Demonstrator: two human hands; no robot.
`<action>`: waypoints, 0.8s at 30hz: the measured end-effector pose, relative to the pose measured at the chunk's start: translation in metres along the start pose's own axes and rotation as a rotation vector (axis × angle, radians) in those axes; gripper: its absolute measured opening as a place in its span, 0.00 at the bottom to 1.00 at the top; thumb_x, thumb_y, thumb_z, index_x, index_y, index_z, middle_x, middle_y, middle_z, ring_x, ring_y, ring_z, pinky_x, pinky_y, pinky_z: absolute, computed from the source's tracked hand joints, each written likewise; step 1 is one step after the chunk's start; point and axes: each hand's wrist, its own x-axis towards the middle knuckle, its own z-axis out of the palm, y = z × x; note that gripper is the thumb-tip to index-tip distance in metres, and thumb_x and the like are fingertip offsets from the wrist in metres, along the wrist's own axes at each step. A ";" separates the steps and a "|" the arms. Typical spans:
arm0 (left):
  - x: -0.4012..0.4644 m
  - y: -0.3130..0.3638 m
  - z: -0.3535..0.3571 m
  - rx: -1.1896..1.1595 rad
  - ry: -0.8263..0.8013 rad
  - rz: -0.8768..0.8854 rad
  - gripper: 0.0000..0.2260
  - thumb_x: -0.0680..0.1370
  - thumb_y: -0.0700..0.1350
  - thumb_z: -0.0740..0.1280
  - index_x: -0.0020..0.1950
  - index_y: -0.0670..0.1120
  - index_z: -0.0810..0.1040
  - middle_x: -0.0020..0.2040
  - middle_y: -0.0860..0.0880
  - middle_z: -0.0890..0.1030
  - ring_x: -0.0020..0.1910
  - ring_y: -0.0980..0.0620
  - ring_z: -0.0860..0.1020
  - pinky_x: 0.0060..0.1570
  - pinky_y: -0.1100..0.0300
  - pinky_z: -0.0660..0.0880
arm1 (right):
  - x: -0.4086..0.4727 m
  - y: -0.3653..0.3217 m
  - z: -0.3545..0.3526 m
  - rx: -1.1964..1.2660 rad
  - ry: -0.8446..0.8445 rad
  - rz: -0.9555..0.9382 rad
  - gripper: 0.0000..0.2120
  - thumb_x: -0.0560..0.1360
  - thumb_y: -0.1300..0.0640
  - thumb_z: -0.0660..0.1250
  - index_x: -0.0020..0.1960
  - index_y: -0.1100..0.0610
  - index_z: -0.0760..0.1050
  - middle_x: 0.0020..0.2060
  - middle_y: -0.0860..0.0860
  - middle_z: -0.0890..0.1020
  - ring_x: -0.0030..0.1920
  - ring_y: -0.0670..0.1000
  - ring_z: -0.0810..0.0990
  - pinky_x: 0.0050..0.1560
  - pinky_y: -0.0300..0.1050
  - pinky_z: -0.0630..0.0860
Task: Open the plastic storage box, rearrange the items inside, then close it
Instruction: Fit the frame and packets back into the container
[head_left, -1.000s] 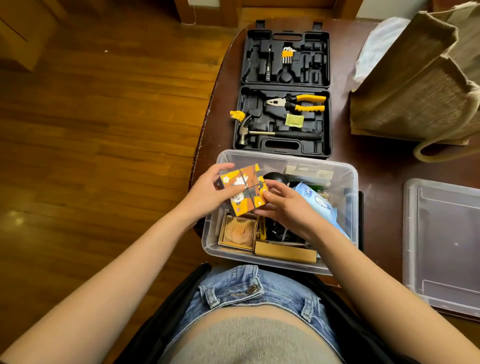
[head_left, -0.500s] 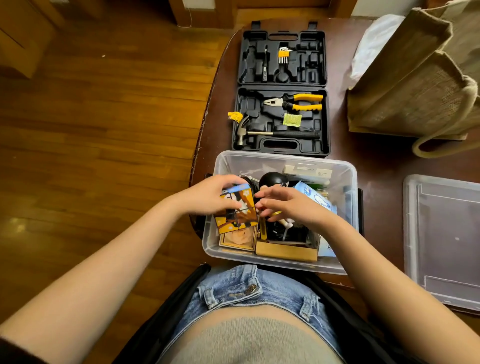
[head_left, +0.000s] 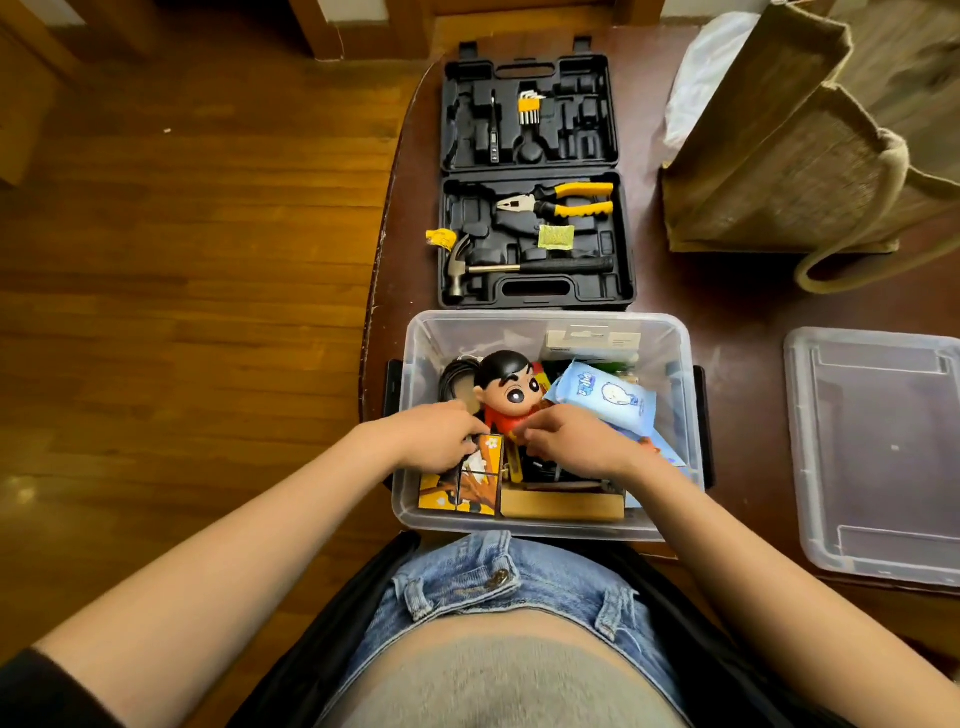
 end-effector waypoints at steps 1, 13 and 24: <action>-0.001 0.001 0.001 0.007 -0.005 -0.010 0.19 0.83 0.44 0.55 0.74 0.50 0.65 0.65 0.44 0.72 0.62 0.46 0.71 0.62 0.54 0.68 | 0.000 -0.001 0.002 -0.027 -0.001 -0.012 0.15 0.80 0.58 0.57 0.56 0.64 0.79 0.52 0.59 0.82 0.52 0.57 0.80 0.57 0.50 0.75; 0.000 0.009 0.008 -0.043 -0.043 -0.122 0.16 0.77 0.35 0.56 0.64 0.39 0.71 0.58 0.40 0.77 0.56 0.42 0.75 0.57 0.50 0.73 | 0.009 -0.007 0.003 0.016 -0.008 -0.032 0.11 0.79 0.54 0.60 0.56 0.55 0.79 0.48 0.48 0.81 0.46 0.47 0.78 0.46 0.38 0.73; 0.033 0.002 -0.005 -0.587 0.389 -0.337 0.31 0.78 0.53 0.65 0.72 0.40 0.56 0.63 0.40 0.74 0.56 0.43 0.77 0.51 0.52 0.76 | -0.009 0.011 -0.027 0.114 0.442 0.080 0.08 0.77 0.57 0.62 0.45 0.53 0.80 0.37 0.45 0.81 0.39 0.46 0.78 0.42 0.43 0.74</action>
